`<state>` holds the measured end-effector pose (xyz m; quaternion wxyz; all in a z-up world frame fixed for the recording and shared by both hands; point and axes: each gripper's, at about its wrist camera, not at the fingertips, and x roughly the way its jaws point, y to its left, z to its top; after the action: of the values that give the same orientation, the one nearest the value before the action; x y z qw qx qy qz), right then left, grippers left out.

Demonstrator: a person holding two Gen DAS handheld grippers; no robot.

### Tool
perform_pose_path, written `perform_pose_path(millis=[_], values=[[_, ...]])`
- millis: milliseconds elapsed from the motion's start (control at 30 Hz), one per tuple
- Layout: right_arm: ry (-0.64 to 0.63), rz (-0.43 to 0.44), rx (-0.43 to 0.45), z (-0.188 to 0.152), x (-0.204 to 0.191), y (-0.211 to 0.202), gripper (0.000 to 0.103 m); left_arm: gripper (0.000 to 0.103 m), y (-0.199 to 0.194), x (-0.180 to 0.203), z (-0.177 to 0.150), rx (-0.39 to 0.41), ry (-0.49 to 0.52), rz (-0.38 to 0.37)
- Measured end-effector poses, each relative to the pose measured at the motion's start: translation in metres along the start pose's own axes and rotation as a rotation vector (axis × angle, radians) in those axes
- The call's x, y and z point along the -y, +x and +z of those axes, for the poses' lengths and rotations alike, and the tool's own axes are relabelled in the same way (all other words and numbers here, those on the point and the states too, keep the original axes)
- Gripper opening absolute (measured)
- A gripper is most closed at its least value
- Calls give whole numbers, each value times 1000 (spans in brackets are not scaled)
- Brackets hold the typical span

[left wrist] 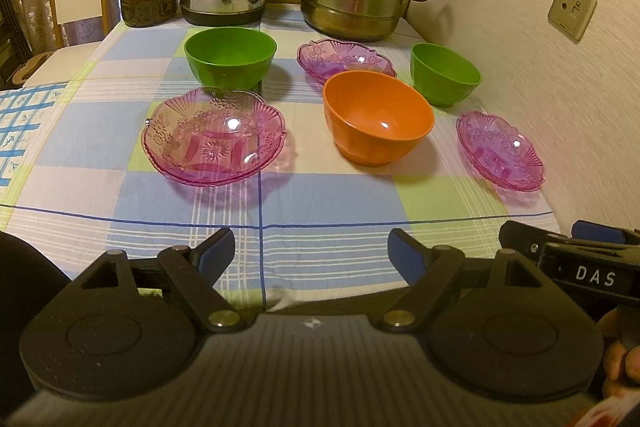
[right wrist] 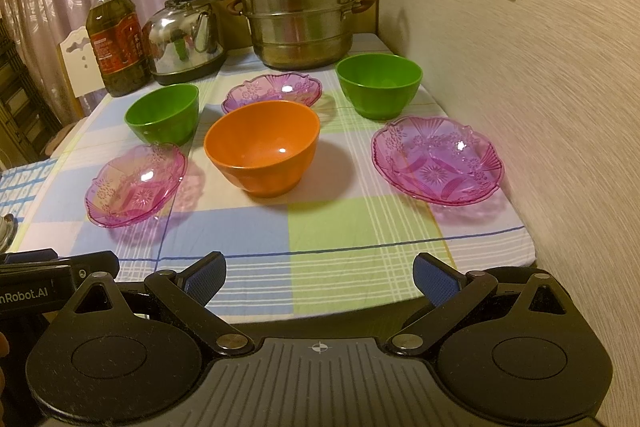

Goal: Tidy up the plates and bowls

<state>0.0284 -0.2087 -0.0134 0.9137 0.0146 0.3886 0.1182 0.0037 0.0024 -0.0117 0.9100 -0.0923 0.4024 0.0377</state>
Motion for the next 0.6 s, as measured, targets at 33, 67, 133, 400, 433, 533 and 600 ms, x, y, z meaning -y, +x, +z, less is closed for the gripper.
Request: perform_pose_path(millis=[33, 67, 133, 400, 433, 533, 600], values=[[0, 0, 0, 0, 0, 0, 100, 82, 0, 0, 0, 0, -1, -2], [1, 0, -1, 0, 0, 0, 100, 82, 0, 0, 0, -1, -2, -4], [0, 0, 0, 0, 0, 0, 100, 82, 0, 0, 1, -1, 0, -3], [0, 0, -1, 0, 0, 0, 100, 82, 0, -1, 2, -1, 0, -4], [1, 0, -1, 1, 0, 0, 100, 82, 0, -1, 2, -1, 0, -4], [0, 0, 0, 1, 0, 0, 100, 82, 0, -1, 2, -1, 1, -4], [1, 0, 0, 1, 0, 0, 100, 82, 1, -1, 2, -1, 0, -5]])
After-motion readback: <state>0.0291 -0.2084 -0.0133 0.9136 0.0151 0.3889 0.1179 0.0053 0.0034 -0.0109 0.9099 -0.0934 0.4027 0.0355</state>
